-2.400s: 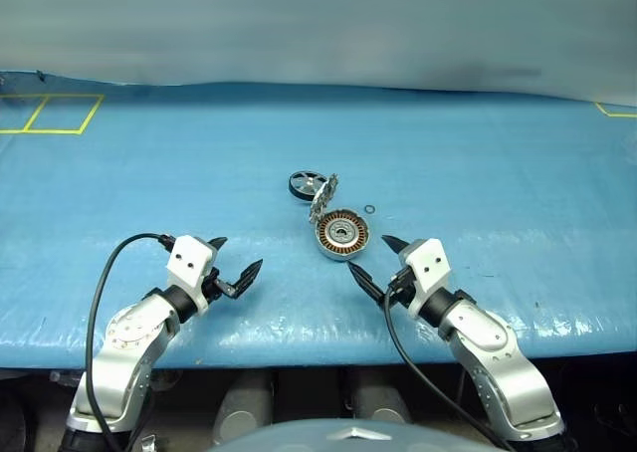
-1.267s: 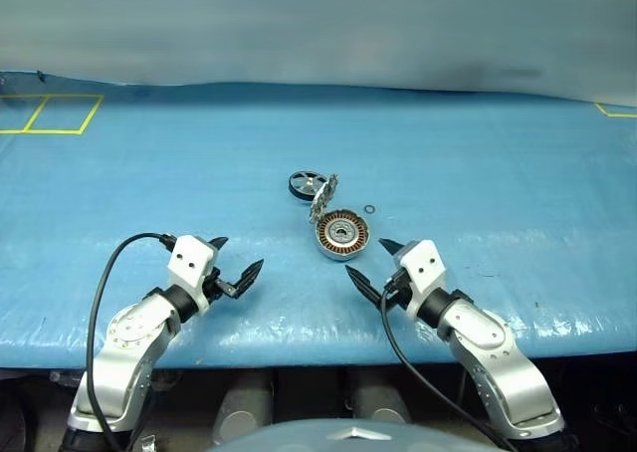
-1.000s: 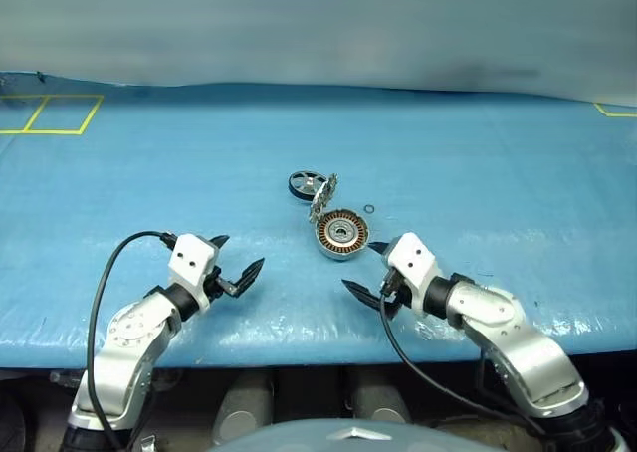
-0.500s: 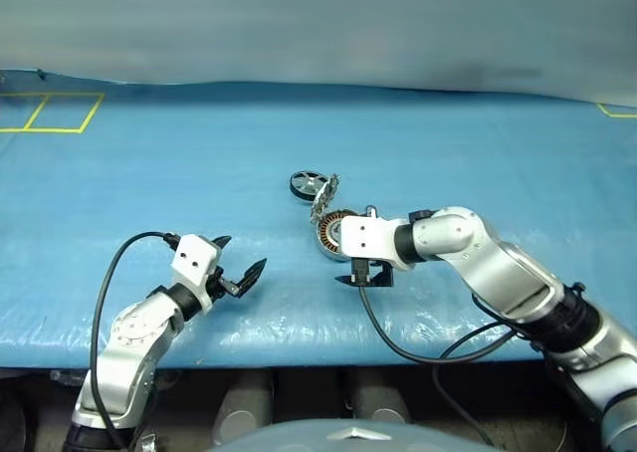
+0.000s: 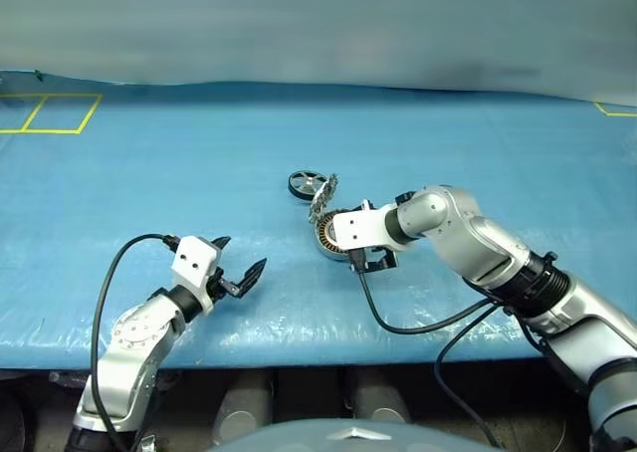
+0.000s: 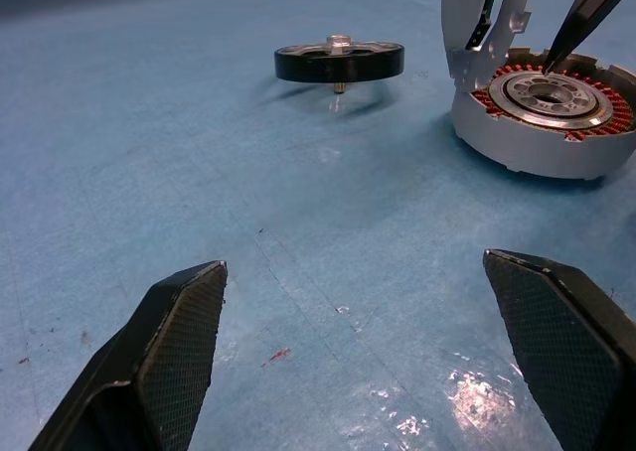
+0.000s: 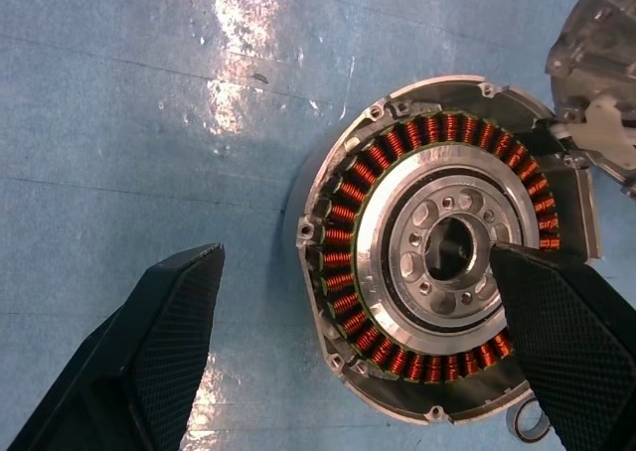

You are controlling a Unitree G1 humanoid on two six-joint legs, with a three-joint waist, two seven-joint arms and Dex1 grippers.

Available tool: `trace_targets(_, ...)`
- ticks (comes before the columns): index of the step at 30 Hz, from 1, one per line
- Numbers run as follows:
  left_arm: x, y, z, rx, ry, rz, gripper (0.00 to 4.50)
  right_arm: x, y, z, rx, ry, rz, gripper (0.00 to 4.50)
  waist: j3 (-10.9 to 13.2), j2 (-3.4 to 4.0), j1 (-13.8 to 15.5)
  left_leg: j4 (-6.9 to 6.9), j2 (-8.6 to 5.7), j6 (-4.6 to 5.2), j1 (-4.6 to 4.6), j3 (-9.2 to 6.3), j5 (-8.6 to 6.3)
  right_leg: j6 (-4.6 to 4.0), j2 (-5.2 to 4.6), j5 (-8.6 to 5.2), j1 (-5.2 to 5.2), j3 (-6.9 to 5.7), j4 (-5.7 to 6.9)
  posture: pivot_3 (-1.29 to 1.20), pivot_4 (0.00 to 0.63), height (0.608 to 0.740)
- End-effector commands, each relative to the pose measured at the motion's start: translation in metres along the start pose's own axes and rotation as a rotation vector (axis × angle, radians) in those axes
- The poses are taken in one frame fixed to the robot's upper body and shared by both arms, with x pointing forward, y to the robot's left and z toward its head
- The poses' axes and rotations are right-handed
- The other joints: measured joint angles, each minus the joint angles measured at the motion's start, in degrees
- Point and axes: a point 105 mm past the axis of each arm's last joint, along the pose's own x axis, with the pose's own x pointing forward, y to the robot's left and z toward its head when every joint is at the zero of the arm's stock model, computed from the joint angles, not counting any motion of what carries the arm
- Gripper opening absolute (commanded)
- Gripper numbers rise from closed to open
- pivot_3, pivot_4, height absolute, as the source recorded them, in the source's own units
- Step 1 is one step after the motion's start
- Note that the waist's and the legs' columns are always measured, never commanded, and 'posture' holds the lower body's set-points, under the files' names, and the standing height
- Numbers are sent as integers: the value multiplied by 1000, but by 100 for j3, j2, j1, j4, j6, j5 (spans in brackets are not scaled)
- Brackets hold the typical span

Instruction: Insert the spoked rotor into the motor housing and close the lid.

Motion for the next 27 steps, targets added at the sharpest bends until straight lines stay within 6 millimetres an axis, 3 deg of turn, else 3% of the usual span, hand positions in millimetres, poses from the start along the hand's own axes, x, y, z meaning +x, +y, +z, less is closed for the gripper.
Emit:
trace_targets(1, 1, -2, 9, 21, -41, -3, 4500, -6, -7, 5, -48, 0, -8, 4467, 0, 0, 1, 0, 0, 0, 0, 0, 0, 0, 0, 0, 0, 0, 0, 0, 150, 740)
trace_targets(6, 0, -2, 8, 19, -43, 3, 4500, -3, -6, 3, -56, 8, 21, 4467, 0, 0, -1, -1, 0, 0, 0, 0, 0, 1, 0, 1, 0, 0, 1, 0, 150, 740)
trace_targets(9, 0, -2, 7, 16, -44, 7, 4500, -1, -5, 3, -56, 9, 31, 3885, 0, 0, -2, 0, 0, 0, 0, 0, 0, 1, 0, 1, 0, 0, 1, 0, 150, 740)
trace_targets(13, 0, -2, 7, 15, -46, 7, 4500, 1, -5, 1, -58, 15, 37, 2627, 0, 1, -2, 0, 0, 0, 2, 0, 0, 2, 1, 2, 0, 0, 2, 0, 150, 740)
trace_targets(21, 0, -3, 7, 15, -47, 4, 4500, 2, -1, -1, -33, 13, 53, 2627, 0, 0, 1, 0, -1, 0, 2, 0, 0, 2, 0, 2, 2, 0, 2, 0, 150, 740)
trace_targets(25, 1, -3, 7, 13, -45, 4, 4500, 3, 7, 5, 1, -27, 77, 1901, -2, -3, 6, 0, -1, 0, 3, -1, 0, 2, 0, 2, 5, 0, 1, 0, 150, 740)
trace_targets(27, 1, -4, 6, 12, -44, 3, 4500, 4, 10, 6, 8, -34, 72, 1877, -3, -1, -12, 0, 0, 0, 6, -1, 0, 2, 0, 2, 6, 0, 2, 0, 150, 740)
